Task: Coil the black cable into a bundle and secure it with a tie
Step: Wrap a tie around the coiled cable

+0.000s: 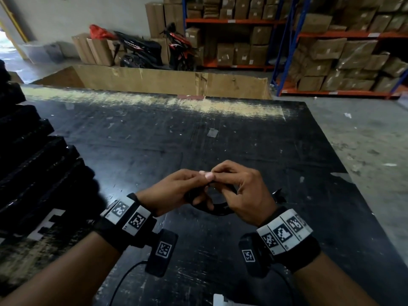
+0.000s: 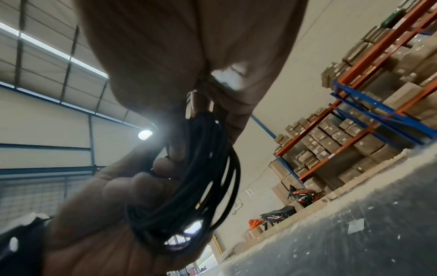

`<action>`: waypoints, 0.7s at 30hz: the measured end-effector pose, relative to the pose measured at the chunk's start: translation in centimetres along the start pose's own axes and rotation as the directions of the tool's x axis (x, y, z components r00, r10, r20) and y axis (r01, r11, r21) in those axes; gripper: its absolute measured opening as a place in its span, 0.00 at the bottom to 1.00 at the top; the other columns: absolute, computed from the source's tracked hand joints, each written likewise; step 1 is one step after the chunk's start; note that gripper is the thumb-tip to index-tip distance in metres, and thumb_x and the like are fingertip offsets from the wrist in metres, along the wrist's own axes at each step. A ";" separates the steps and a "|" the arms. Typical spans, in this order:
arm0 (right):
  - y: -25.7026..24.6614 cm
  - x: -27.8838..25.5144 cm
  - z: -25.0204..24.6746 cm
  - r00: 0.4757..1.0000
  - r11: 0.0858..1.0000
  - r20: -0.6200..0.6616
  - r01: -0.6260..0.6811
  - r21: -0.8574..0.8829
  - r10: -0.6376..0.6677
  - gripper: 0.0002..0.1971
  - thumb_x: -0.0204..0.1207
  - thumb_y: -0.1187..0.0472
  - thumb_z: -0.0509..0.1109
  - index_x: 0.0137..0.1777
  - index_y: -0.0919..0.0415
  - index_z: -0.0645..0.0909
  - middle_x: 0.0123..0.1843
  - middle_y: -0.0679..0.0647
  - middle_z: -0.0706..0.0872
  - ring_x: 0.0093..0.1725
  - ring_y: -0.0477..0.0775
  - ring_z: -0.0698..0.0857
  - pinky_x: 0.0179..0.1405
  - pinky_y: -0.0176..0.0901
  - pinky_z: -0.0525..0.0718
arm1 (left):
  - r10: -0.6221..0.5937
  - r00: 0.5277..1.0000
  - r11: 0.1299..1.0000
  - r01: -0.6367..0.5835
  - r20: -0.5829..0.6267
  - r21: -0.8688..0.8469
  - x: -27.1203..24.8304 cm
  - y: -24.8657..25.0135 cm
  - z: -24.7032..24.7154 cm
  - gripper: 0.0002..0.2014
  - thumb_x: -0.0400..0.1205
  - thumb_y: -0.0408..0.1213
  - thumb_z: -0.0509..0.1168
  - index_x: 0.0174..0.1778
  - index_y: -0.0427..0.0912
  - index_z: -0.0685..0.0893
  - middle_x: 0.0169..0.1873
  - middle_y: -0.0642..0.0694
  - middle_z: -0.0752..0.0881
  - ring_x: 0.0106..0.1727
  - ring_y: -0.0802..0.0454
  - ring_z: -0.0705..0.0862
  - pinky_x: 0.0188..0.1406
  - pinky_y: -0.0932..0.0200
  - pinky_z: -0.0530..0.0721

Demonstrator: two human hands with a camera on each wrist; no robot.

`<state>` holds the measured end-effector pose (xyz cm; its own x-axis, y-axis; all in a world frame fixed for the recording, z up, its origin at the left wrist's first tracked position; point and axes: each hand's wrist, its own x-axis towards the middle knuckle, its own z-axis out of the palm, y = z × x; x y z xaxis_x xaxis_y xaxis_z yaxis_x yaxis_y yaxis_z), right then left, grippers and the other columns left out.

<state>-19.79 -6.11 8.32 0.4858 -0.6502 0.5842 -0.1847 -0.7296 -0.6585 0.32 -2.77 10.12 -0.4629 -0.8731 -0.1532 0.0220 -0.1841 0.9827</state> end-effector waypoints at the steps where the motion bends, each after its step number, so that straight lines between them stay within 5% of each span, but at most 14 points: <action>1: 0.1 0.0 -0.2 1.000 1.000 0.010 -0.005 0.007 0.005 0.10 0.77 0.67 0.72 0.54 0.64 0.93 0.49 0.54 0.91 0.48 0.50 0.90 0.48 0.46 0.89 | 0.019 1.000 0.998 -0.019 0.001 0.055 0.0 -0.1 0.1 0.19 0.91 0.47 0.57 0.44 0.49 0.92 0.25 0.45 0.73 0.40 0.40 0.85 0.52 0.46 0.85; 5: 0.6 -0.2 -0.9 0.988 0.962 0.022 -0.153 0.227 0.152 0.10 0.74 0.68 0.79 0.55 0.66 0.93 0.49 0.55 0.93 0.49 0.50 0.93 0.50 0.46 0.91 | 0.132 0.991 0.981 -0.127 -0.024 0.145 0.2 -0.6 0.9 0.23 0.93 0.45 0.53 0.35 0.52 0.86 0.23 0.56 0.71 0.33 0.41 0.75 0.62 0.16 0.75; 8: 0.9 -0.6 -0.6 0.931 0.796 -0.017 -0.302 0.525 0.364 0.18 0.70 0.67 0.81 0.60 0.66 0.91 0.47 0.57 0.95 0.39 0.46 0.91 0.40 0.37 0.88 | 0.193 0.980 0.974 -0.185 -0.047 0.134 0.7 -1.0 1.5 0.26 0.94 0.41 0.48 0.37 0.58 0.87 0.23 0.59 0.71 0.32 0.42 0.67 0.58 0.11 0.72; 12: 1.1 -1.6 0.3 0.857 0.690 -0.098 -0.334 0.642 0.506 0.16 0.67 0.60 0.81 0.54 0.68 0.92 0.41 0.68 0.94 0.28 0.51 0.82 0.30 0.38 0.83 | 0.266 0.954 0.961 -0.251 -0.141 0.115 1.6 -2.0 2.9 0.25 0.92 0.41 0.49 0.42 0.62 0.90 0.22 0.58 0.74 0.28 0.51 0.66 0.49 0.29 0.74; 16: 2.3 -2.7 0.7 0.812 0.697 -0.149 -0.372 0.613 0.565 0.08 0.71 0.67 0.81 0.48 0.72 0.92 0.41 0.73 0.93 0.29 0.55 0.81 0.27 0.39 0.81 | 0.189 0.972 0.980 -0.178 -0.138 0.093 2.3 -3.4 3.1 0.28 0.94 0.39 0.48 0.39 0.60 0.91 0.21 0.56 0.71 0.26 0.53 0.67 0.45 0.39 0.74; 18: 3.0 -3.6 0.9 0.807 0.716 -0.139 -0.413 0.562 0.574 0.06 0.72 0.70 0.81 0.46 0.73 0.92 0.39 0.72 0.93 0.29 0.57 0.82 0.26 0.39 0.81 | 0.096 0.992 0.991 -0.087 -0.085 0.099 2.7 -4.3 2.2 0.24 0.94 0.42 0.52 0.39 0.53 0.89 0.22 0.55 0.73 0.28 0.48 0.73 0.43 0.43 0.76; 21: 3.9 -5.3 0.7 0.804 0.718 -0.067 -0.486 0.497 0.591 0.05 0.71 0.70 0.82 0.44 0.74 0.92 0.37 0.65 0.94 0.26 0.46 0.84 0.24 0.35 0.81 | -0.047 0.998 0.993 0.050 -0.033 0.103 3.3 -5.9 1.6 0.20 0.89 0.45 0.57 0.42 0.36 0.87 0.22 0.46 0.73 0.30 0.45 0.81 0.39 0.51 0.78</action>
<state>-22.49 -5.31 2.32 0.2240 -0.9681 0.1125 0.0561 -0.1025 -0.9932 -2.71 -3.87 3.99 -0.4343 -0.8778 -0.2021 -0.0927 -0.1796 0.9794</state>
